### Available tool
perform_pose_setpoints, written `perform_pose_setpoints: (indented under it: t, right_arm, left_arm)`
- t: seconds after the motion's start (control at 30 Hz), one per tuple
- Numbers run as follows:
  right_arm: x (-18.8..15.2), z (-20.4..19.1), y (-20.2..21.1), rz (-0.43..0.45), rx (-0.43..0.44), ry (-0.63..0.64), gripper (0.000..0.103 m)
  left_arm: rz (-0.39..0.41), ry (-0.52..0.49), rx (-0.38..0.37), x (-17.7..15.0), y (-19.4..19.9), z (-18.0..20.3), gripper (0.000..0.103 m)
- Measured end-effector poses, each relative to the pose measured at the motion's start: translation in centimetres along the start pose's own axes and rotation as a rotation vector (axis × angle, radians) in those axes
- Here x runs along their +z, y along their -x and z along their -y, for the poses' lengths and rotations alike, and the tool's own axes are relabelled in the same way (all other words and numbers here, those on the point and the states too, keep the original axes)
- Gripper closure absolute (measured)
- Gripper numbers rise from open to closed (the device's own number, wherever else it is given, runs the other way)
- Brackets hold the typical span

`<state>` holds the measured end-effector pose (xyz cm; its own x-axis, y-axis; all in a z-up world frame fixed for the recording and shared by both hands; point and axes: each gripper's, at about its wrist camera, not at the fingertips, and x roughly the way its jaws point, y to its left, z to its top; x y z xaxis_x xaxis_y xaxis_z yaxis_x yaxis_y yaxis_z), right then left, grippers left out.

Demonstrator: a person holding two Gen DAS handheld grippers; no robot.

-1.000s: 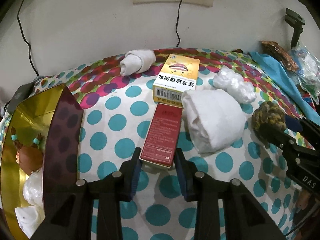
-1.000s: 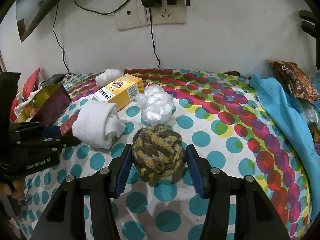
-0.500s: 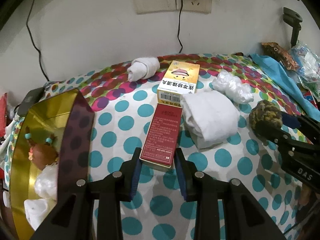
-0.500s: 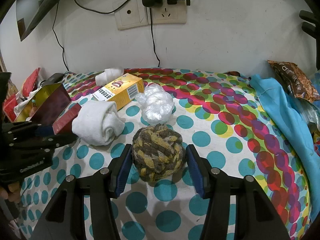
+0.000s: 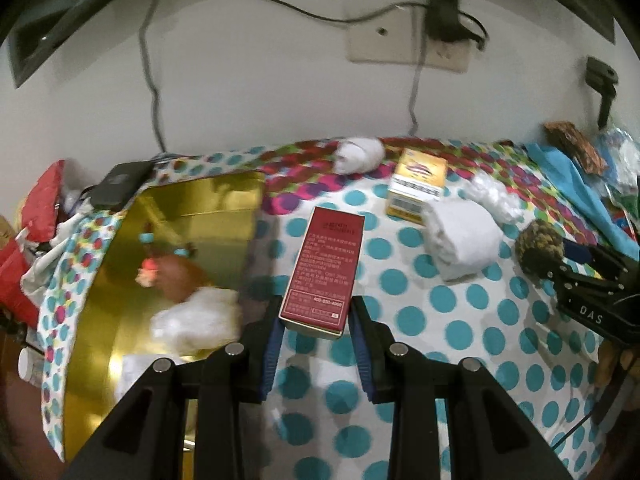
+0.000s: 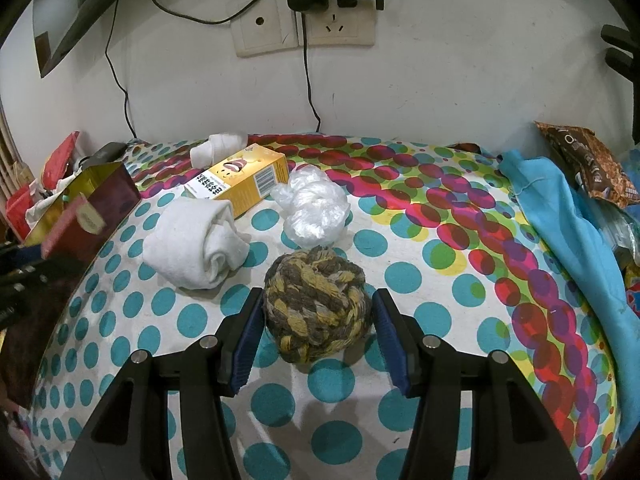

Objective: Organize objects
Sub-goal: 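Carry the red box into the gold tray and release it with left tool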

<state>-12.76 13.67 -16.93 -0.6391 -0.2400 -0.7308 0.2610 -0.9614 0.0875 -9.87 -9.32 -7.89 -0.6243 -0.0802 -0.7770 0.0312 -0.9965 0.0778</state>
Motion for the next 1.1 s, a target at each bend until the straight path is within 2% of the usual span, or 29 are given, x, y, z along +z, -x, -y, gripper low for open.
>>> perform_pose_setpoints:
  t: [0.2, 0.4, 0.6, 0.9, 1.1]
  right_arm:
    - [0.0, -0.2, -0.1, -0.005, -0.003, 0.008, 0.052]
    - [0.0, 0.0, -0.6, -0.028, -0.02, -0.002, 0.053]
    - [-0.1, 1.6, -0.7, -0.035, 0.04, -0.076, 0.053]
    - [-0.2, 0.9, -0.4, -0.034, 0.015, -0.062, 0.053]
    - [-0.2, 1.0, -0.5, -0.034, 0.006, -0.061, 0.053]
  left_arm:
    - [0.02, 0.054, 0.032, -0.3, 1.1, -3.2, 0.07]
    - [-0.004, 0.135, 0.052, -1.1, 1.0, -6.9, 0.07]
    - [-0.024, 0.176, 0.088, -1.8, 0.7, -9.7, 0.07]
    - [-0.053, 0.181, 0.112, -2.2, -0.5, -11.2, 0.073]
    - [-0.061, 0.198, 0.093, -2.5, -0.8, -11.6, 0.073]
